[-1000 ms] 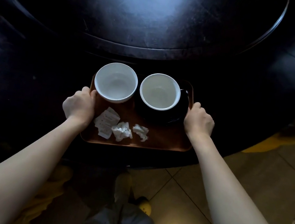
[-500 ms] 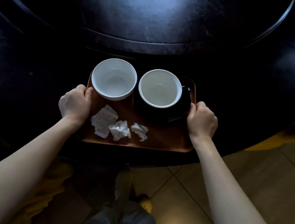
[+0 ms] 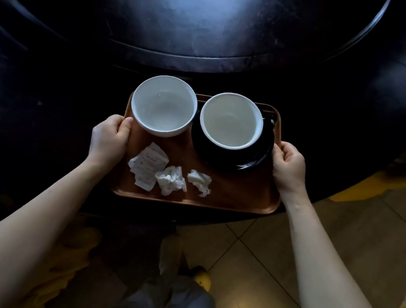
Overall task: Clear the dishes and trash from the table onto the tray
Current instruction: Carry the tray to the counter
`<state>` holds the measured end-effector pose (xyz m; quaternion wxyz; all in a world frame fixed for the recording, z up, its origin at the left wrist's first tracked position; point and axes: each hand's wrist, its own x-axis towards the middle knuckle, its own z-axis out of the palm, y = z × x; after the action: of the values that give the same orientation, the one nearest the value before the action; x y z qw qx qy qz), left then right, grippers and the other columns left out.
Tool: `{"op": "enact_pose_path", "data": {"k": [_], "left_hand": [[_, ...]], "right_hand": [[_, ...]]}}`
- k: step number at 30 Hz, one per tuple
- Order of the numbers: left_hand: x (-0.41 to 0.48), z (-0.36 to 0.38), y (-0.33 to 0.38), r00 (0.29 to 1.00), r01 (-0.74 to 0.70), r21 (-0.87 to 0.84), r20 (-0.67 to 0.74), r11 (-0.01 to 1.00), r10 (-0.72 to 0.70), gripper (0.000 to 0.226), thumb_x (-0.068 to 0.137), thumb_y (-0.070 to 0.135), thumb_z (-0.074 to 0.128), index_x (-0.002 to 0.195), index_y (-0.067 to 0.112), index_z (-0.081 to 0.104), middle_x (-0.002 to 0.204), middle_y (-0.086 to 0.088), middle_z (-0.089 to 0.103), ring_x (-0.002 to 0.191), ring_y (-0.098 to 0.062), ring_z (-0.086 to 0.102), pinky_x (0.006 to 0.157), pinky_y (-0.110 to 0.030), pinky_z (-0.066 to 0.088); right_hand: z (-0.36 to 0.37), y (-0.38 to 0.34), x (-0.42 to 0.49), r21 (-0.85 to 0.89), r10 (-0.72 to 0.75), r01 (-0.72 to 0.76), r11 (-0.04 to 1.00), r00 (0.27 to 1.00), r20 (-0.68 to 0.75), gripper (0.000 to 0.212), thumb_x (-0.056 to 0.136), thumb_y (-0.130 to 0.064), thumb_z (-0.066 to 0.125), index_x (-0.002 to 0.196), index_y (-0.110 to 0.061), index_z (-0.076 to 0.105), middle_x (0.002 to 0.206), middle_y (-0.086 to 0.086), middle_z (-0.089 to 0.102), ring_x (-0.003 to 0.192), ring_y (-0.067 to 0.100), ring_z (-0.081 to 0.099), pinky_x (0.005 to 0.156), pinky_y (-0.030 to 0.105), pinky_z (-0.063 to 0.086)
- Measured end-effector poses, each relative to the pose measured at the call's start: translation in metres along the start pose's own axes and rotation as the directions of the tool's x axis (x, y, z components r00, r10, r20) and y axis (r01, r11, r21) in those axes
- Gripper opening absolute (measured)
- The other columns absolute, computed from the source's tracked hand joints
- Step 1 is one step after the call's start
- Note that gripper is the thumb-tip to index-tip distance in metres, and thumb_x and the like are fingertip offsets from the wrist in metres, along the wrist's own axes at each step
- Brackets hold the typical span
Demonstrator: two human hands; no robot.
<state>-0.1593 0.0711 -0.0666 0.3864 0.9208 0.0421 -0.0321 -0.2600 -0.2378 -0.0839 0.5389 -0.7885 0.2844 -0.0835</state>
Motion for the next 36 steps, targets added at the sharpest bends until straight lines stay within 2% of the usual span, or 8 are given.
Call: {"op": "enact_pose_path", "data": {"k": [6,12,16,19,22,25,29,36], "left_hand": [[-0.004,0.0,0.024,0.995,-0.016,-0.037,0.098,0.999,0.02,0.028,0.095,0.024,0.042,0.098,0.001,0.058,0.073,0.0,0.055,0.07,-0.016,0.051,0.057,-0.029,0.037],[-0.015,0.001,0.061,0.982,-0.136,-0.038,0.127,0.99,0.14,0.027,0.095,0.024,0.042,0.098,0.002,0.057,0.085,-0.011,0.059,0.08,-0.024,0.054,0.07,-0.035,0.04],[-0.026,0.006,0.09,0.966,-0.206,-0.038,0.15,0.978,0.209,0.026,0.095,0.023,0.043,0.097,0.002,0.057,0.085,-0.01,0.058,0.08,-0.023,0.053,0.07,-0.033,0.037],[-0.036,0.011,0.113,0.949,-0.272,-0.012,0.165,0.962,0.271,0.021,0.095,0.022,0.043,0.089,0.005,0.055,0.082,-0.01,0.056,0.077,-0.023,0.051,0.068,-0.032,0.033],[-0.049,0.018,0.134,0.926,-0.326,0.001,0.199,0.945,0.319,0.019,0.095,0.023,0.043,0.085,0.009,0.052,0.079,-0.009,0.055,0.076,-0.023,0.05,0.066,-0.031,0.03],[-0.065,0.026,0.154,0.901,-0.372,-0.003,0.24,0.928,0.361,0.018,0.095,0.023,0.044,0.085,0.01,0.051,0.067,0.001,0.05,0.075,-0.022,0.048,0.065,-0.029,0.028],[-0.084,0.042,0.179,0.85,-0.442,-0.041,0.3,0.896,0.433,0.025,0.094,0.023,0.045,0.082,0.003,0.054,0.066,-0.002,0.049,0.073,-0.023,0.047,0.063,-0.029,0.026],[-0.117,0.073,0.231,0.676,-0.585,-0.15,0.453,0.797,0.581,0.032,0.093,0.025,0.047,0.085,-0.004,0.056,0.071,-0.01,0.055,0.068,-0.025,0.049,0.056,-0.034,0.033]], "right_hand": [[-0.026,-0.018,-0.017,0.105,-0.049,0.053,0.993,0.998,-0.033,0.014,0.094,-0.015,0.05,0.089,-0.01,0.062,0.072,0.0,0.062,0.061,-0.003,0.058,0.054,0.013,0.044],[-0.069,-0.026,-0.043,0.089,-0.079,0.089,0.992,0.991,-0.11,0.027,0.095,-0.021,0.05,0.087,0.001,0.063,0.076,0.012,0.062,0.069,0.016,0.057,0.056,0.022,0.045],[-0.099,-0.03,-0.063,0.12,-0.076,0.098,0.988,0.982,-0.172,0.026,0.095,-0.02,0.05,0.085,0.001,0.063,0.069,0.008,0.057,0.06,0.006,0.052,0.048,0.012,0.039],[-0.123,-0.027,-0.081,0.131,-0.048,0.078,0.988,0.974,-0.219,0.031,0.095,-0.022,0.05,0.079,0.003,0.059,0.066,0.007,0.053,0.058,0.01,0.047,0.046,0.017,0.035],[-0.148,-0.022,-0.1,0.133,-0.021,0.065,0.989,0.952,-0.304,0.03,0.094,-0.021,0.052,0.065,-0.018,0.056,0.062,-0.002,0.051,0.059,0.009,0.045,0.049,0.02,0.035],[-0.172,-0.025,-0.125,0.127,0.007,0.043,0.991,0.928,-0.373,0.028,0.094,-0.017,0.051,0.067,-0.011,0.056,0.06,-0.001,0.048,0.052,-0.001,0.043,0.045,0.015,0.034],[-0.201,-0.025,-0.16,0.122,0.048,0.011,0.993,0.877,-0.478,0.029,0.094,-0.014,0.05,0.077,0.009,0.058,0.065,0.006,0.048,0.05,-0.003,0.037,0.041,0.012,0.027],[-0.23,-0.024,-0.249,0.061,0.117,-0.104,0.993,0.696,-0.709,0.026,0.092,-0.016,0.053,0.082,0.005,0.064,0.071,0.01,0.056,0.068,0.015,0.048,0.048,0.02,0.029]]}}
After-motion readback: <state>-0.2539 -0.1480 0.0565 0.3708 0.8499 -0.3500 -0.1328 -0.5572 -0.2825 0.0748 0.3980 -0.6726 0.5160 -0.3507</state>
